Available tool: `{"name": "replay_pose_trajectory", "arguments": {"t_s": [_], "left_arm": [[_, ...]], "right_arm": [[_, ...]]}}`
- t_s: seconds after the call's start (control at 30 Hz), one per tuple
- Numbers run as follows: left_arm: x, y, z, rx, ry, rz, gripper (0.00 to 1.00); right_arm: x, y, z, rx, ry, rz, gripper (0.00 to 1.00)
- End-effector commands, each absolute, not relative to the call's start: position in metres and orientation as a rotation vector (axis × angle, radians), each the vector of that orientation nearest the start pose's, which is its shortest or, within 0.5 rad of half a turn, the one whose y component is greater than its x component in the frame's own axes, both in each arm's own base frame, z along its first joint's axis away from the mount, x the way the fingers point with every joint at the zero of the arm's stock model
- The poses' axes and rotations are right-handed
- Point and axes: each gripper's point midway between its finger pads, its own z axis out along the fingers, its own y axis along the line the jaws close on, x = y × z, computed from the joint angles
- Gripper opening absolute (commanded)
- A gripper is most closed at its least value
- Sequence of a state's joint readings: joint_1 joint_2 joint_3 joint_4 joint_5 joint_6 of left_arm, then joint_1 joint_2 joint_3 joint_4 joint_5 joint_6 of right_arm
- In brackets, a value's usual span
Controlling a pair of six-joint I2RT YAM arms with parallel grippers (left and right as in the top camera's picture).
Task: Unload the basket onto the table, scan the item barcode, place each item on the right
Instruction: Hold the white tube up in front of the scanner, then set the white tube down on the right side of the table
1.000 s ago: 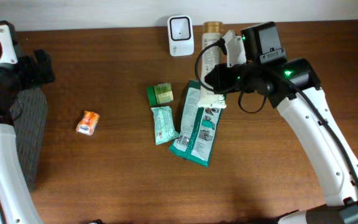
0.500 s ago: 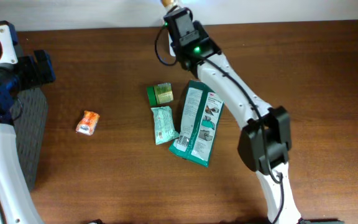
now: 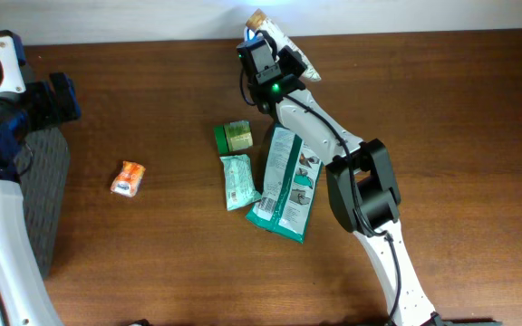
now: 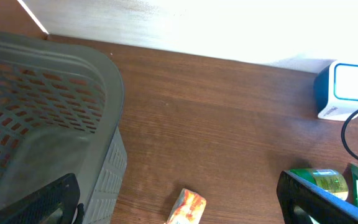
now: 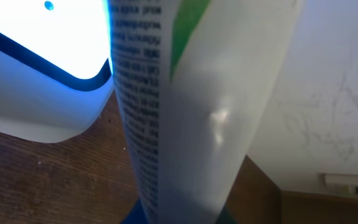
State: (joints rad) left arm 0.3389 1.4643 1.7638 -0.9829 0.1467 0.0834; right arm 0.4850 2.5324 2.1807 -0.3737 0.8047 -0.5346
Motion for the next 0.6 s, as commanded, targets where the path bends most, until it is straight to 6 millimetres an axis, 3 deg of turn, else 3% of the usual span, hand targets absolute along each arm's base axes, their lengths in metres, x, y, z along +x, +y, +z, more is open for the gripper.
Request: {"name": "replay_pose_trajectory", "arguments": {"t_s": [0.0, 0.07, 0.2, 0.27, 0.33, 0.37, 0.43, 0.47, 0.5, 0.57], "left_arm": [[0.383, 0.108, 0.356, -0.191, 2.226, 0.067, 0.99], [0.383, 0.108, 0.356, -0.191, 2.226, 0.067, 0.99], [0.383, 0.108, 0.356, -0.191, 2.226, 0.067, 0.99], [0.383, 0.108, 0.356, -0.191, 2.226, 0.066, 0.99], [0.383, 0.108, 0.356, -0.191, 2.226, 0.067, 0.99], [0.383, 0.108, 0.356, -0.191, 2.226, 0.067, 0.99], [0.383, 0.108, 0.356, -0.191, 2.226, 0.067, 0.99], [0.383, 0.108, 0.356, -0.191, 2.226, 0.067, 0.99], [0.383, 0.108, 0.356, -0.191, 2.226, 0.067, 0.99], [0.383, 0.108, 0.356, -0.191, 2.226, 0.067, 0.99]], "right_arm": [[0.611, 0.192, 0.162, -0.587, 2.014, -0.954, 0.04], [0.597, 0.203, 0.201, -0.614, 1.996, -0.893, 0.04], [0.541, 0.215, 0.269, -0.517, 2.126, -0.396, 0.04], [0.507, 0.207, 0.297, -0.46, 2.2, -0.165, 0.04], [0.462, 0.178, 0.312, -0.399, 2.345, 0.066, 0.04], [0.449, 0.157, 0.31, -0.34, 2.421, 0.131, 0.04], [0.425, 0.066, 0.266, -0.023, 2.708, 0.056, 0.04], [0.421, 0.044, 0.247, 0.063, 2.782, 0.032, 0.04], [0.415, 0.015, 0.215, 0.201, 2.877, 0.006, 0.04], [0.403, -0.015, 0.163, 0.342, 2.992, -0.015, 0.04]]}}
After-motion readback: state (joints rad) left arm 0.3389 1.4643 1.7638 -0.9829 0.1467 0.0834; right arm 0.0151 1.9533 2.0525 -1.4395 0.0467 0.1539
